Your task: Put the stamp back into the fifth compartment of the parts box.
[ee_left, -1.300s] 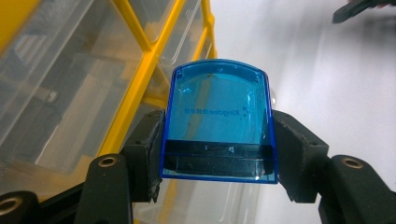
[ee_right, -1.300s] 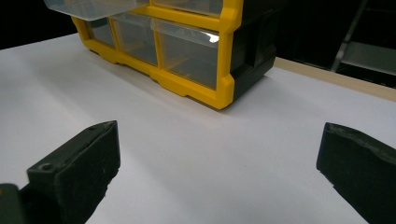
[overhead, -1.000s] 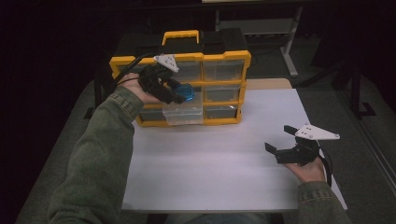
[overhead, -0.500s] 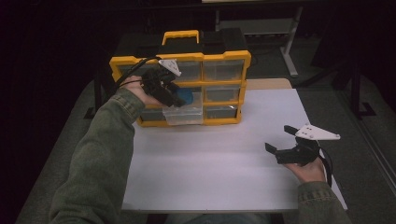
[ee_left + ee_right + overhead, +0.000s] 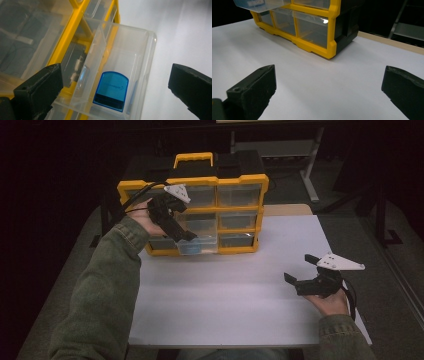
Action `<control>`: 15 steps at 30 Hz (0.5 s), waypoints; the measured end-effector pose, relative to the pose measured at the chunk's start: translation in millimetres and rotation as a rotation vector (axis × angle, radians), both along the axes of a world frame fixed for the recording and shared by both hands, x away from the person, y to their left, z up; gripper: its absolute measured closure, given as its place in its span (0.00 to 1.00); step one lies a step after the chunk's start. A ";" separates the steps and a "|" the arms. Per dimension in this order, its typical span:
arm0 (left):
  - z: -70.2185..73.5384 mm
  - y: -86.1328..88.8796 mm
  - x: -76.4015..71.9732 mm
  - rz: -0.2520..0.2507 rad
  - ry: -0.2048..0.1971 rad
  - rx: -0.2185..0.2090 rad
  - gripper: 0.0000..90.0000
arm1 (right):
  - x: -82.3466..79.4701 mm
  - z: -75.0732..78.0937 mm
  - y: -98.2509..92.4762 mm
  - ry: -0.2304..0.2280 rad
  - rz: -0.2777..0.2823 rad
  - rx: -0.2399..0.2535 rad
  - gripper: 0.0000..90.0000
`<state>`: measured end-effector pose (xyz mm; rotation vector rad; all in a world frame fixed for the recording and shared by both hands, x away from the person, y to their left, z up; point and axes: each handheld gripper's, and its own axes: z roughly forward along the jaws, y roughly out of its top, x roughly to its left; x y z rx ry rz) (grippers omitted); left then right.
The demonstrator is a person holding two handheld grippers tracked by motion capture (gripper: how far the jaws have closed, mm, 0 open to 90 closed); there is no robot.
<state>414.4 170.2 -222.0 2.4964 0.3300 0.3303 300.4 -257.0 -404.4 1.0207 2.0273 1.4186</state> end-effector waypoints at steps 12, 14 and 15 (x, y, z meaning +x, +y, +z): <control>9.3 14.0 -20.3 -0.014 -0.049 -0.063 0.00 | -0.3 0.8 -1.0 -0.004 -0.005 0.007 0.00; 9.5 15.5 -22.4 -0.015 -0.053 -0.068 0.00 | -0.3 0.8 -1.0 -0.004 -0.005 0.007 0.00; 10.9 21.5 -27.6 -0.016 -0.061 -0.072 0.00 | -0.2 0.7 -0.9 -0.003 -0.005 0.005 0.00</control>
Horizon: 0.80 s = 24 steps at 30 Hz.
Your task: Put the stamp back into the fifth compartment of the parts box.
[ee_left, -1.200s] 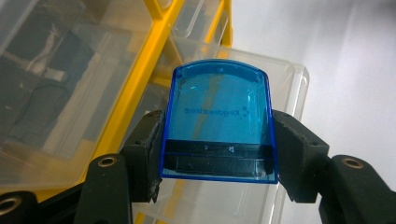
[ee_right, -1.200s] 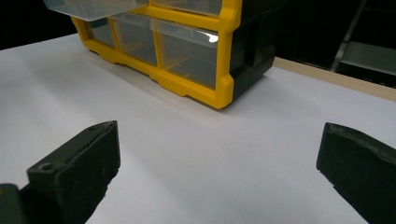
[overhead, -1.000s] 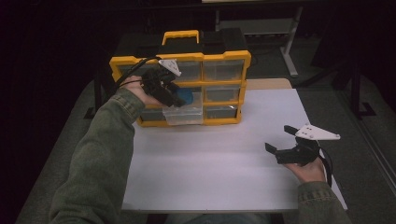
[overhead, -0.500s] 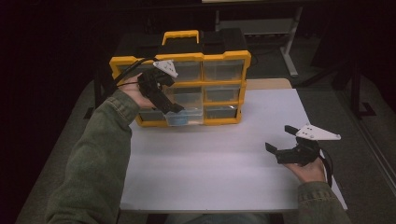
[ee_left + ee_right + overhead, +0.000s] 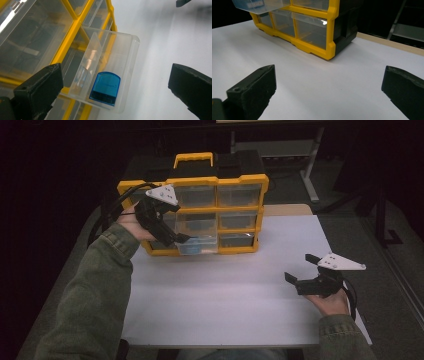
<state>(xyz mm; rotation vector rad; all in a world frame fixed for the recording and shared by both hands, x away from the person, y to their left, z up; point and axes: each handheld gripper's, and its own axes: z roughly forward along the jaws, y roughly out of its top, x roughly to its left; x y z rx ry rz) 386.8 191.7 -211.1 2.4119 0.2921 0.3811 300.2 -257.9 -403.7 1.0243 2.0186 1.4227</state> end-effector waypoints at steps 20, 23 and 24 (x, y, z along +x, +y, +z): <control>1.0 42.9 -18.4 0.098 -0.041 -0.099 0.00 | 10.3 2.2 5.0 -0.023 0.005 0.027 0.00; -2.3 48.1 -19.2 0.106 -0.033 -0.115 0.00 | 12.9 1.9 7.0 -0.019 0.015 0.027 0.00; -5.9 53.1 -20.1 0.119 -0.031 -0.132 0.00 | 14.2 1.9 8.6 -0.020 0.022 0.029 0.00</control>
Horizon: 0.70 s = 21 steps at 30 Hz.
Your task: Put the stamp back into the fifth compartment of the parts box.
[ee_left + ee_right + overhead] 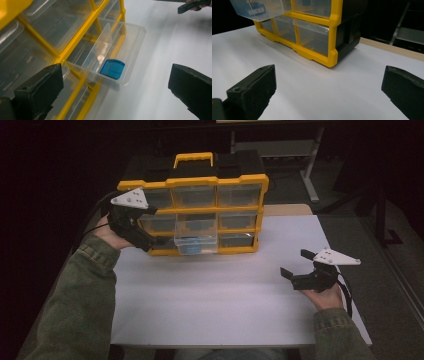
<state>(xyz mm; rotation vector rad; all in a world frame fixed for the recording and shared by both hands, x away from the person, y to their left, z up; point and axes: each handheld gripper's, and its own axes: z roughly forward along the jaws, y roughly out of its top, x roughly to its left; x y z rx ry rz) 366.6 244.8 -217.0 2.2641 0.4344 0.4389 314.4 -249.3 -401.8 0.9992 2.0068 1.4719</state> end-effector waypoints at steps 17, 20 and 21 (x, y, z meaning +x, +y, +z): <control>-44.5 44.7 -17.0 0.091 -0.019 -0.183 0.00 | 1.6 1.0 1.5 -0.008 0.000 0.015 0.00; -53.5 51.7 -22.8 0.107 -0.030 -0.207 0.00 | 1.6 0.9 1.4 -0.007 0.000 0.017 0.00; -53.5 51.7 -22.8 0.107 -0.030 -0.207 0.00 | 1.6 0.7 1.6 -0.005 0.001 0.018 0.00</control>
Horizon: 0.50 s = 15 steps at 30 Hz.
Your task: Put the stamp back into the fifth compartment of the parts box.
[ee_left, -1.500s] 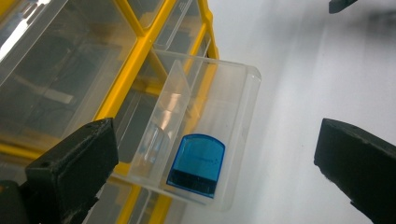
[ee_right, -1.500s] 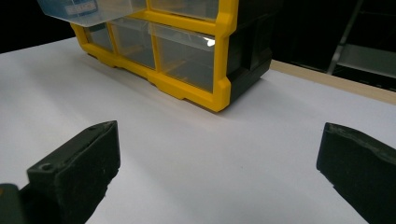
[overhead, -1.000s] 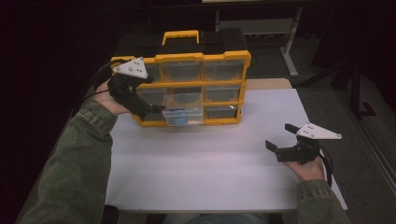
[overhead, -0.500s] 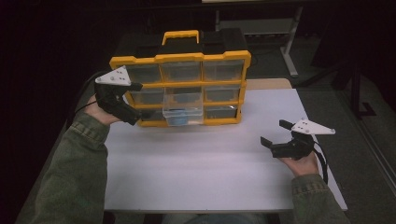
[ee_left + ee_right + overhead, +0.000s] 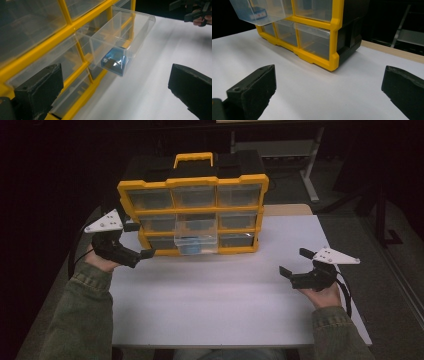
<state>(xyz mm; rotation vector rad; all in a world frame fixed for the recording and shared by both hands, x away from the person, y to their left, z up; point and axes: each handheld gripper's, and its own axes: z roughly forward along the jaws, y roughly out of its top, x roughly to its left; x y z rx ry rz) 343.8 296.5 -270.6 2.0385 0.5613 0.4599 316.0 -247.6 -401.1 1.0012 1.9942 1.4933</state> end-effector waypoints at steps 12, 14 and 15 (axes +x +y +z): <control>-35.0 21.7 -12.5 0.059 0.002 -0.108 0.00 | -0.5 -0.9 0.9 0.000 0.001 0.004 0.00; -37.1 24.3 -14.6 0.063 0.001 -0.121 0.00 | -0.7 -1.1 1.4 0.004 0.001 0.003 0.00; -38.2 25.5 -15.9 0.068 -0.004 -0.128 0.00 | -0.7 -1.1 1.5 0.004 0.001 0.003 0.00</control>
